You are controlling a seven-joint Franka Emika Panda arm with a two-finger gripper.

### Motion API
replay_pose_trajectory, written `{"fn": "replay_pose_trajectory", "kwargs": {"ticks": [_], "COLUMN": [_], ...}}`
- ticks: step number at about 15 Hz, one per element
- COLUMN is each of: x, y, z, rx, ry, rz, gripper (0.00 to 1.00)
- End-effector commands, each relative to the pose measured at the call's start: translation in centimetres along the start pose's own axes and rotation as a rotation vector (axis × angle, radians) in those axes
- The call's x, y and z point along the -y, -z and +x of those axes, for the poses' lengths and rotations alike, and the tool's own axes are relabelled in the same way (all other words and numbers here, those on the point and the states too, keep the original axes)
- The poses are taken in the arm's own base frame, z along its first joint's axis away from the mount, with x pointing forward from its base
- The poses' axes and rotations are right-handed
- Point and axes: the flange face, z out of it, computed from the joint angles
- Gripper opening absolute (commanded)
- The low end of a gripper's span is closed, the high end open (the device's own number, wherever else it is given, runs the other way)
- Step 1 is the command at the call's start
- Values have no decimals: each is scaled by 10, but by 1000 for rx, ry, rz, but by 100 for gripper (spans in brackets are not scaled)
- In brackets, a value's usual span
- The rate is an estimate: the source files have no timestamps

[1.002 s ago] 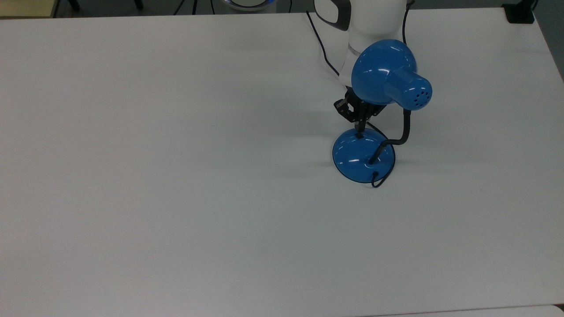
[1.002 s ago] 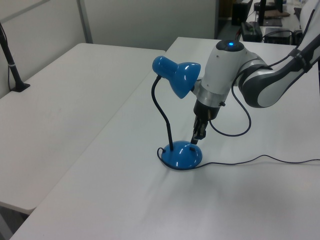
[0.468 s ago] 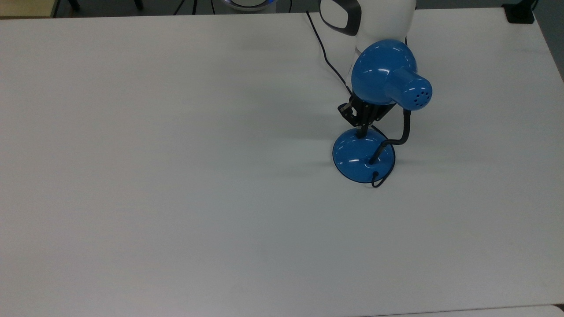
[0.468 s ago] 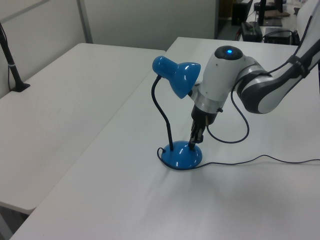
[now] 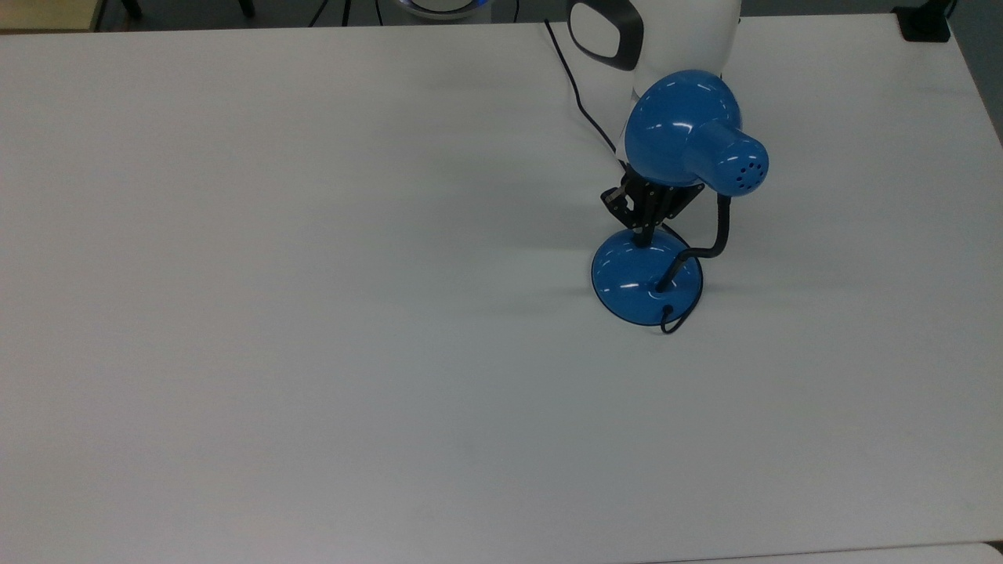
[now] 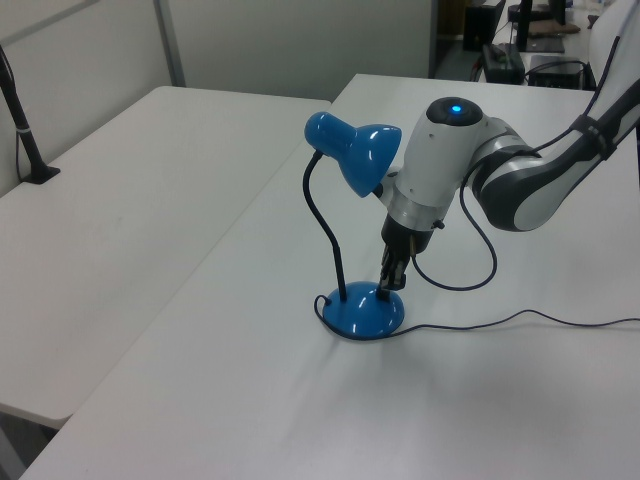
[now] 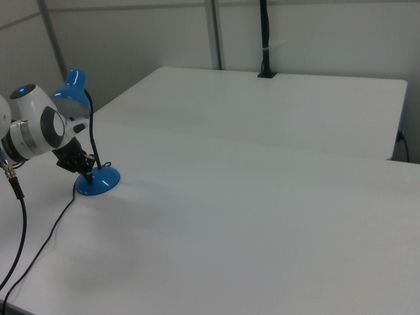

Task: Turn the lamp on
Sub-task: 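Press down on the base switch with the gripper fingertips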

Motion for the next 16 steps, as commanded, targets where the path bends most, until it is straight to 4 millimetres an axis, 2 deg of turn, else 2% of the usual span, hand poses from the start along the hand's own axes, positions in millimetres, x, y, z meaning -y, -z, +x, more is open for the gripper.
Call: {"fn": "replay_pose_trajectory", "kwargs": {"ticks": [1,5,12,14,16], "x": [6,7,8,5,2], "y": [-3,-12,-14,-6,12], "z": [8,7,5,5,4], "rx": [-27,-23,-19,-20,-13], "ry": [-6,-5,-8,-4,-9], "rz": [-11,-23,-28,-38,-63], "gripper": [0,0,0,0,0]}}
